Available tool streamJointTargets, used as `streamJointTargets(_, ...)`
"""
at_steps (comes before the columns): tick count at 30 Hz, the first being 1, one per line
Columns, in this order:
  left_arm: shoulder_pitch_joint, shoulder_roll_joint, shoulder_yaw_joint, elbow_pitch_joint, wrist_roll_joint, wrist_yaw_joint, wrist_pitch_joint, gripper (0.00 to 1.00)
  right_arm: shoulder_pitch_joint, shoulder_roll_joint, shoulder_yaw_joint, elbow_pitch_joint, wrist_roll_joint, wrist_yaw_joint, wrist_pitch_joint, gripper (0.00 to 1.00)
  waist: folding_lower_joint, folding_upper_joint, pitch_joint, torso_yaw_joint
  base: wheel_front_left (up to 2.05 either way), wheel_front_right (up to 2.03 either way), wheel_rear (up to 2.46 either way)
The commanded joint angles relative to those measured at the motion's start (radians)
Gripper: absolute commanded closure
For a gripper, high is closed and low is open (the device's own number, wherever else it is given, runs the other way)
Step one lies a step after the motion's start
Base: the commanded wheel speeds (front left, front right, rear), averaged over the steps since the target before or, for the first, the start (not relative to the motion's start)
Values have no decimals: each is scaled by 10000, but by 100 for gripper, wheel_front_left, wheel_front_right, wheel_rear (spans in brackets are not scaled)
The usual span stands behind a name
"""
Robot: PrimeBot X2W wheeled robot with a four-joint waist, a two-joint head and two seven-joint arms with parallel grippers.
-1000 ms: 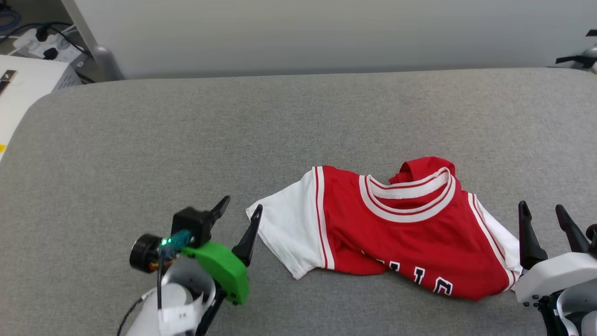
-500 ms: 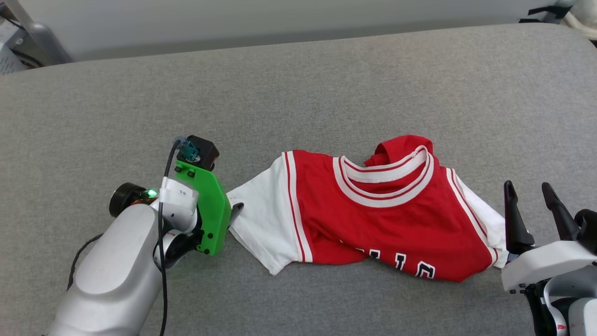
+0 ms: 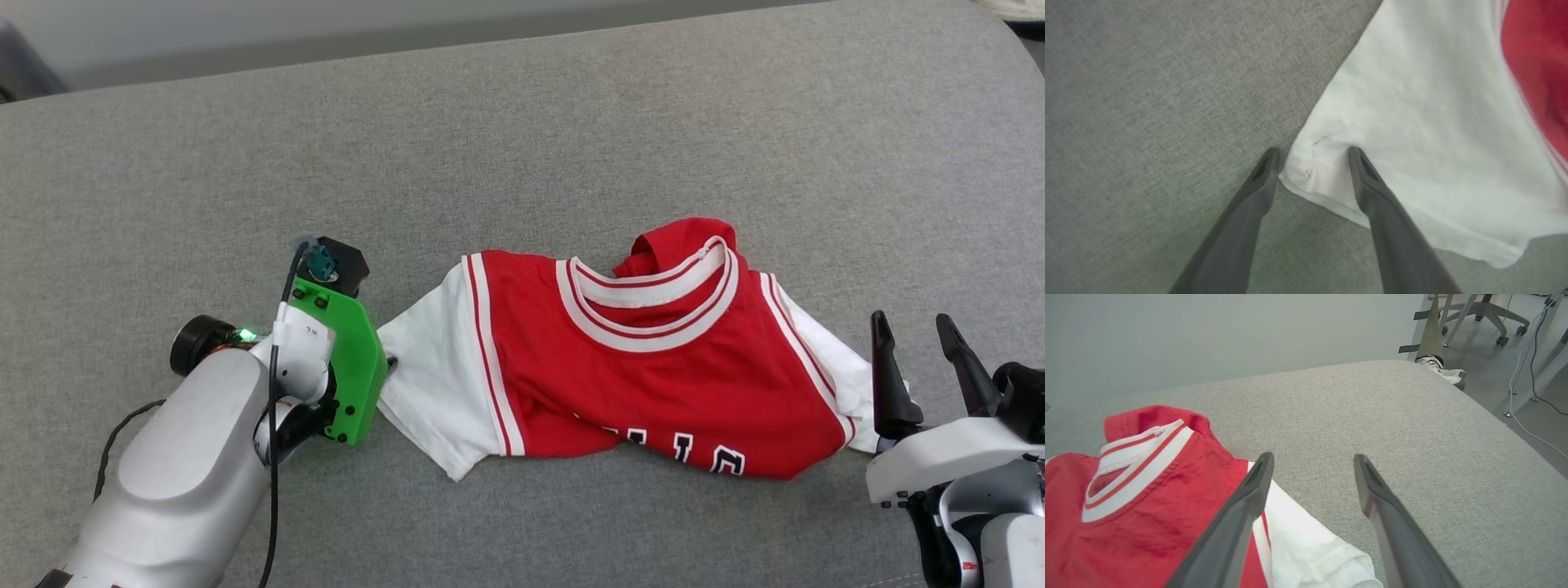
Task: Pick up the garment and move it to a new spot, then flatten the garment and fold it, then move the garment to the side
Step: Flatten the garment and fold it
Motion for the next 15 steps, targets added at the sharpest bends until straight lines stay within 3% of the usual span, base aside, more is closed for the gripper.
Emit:
streamJointTargets(1,449,-131,-346,285,-197,-31,89,100,-172,17,19,49,-67,-7,-17,0,0,-1,-71,53,0,0,0)
streamJointTargets(6,713,100,103,-116,-388,173,-741,100,-38,-111,13,94,-151,-7,337,0,0,-1,-433,338,0,0,0)
streamJointTargets(15,2097,785,1305,-2152,-974,1116,-1909,100,463,-486,112,356,-1,-7,1740,0,0,-1,-1049,1072,0,0,0)
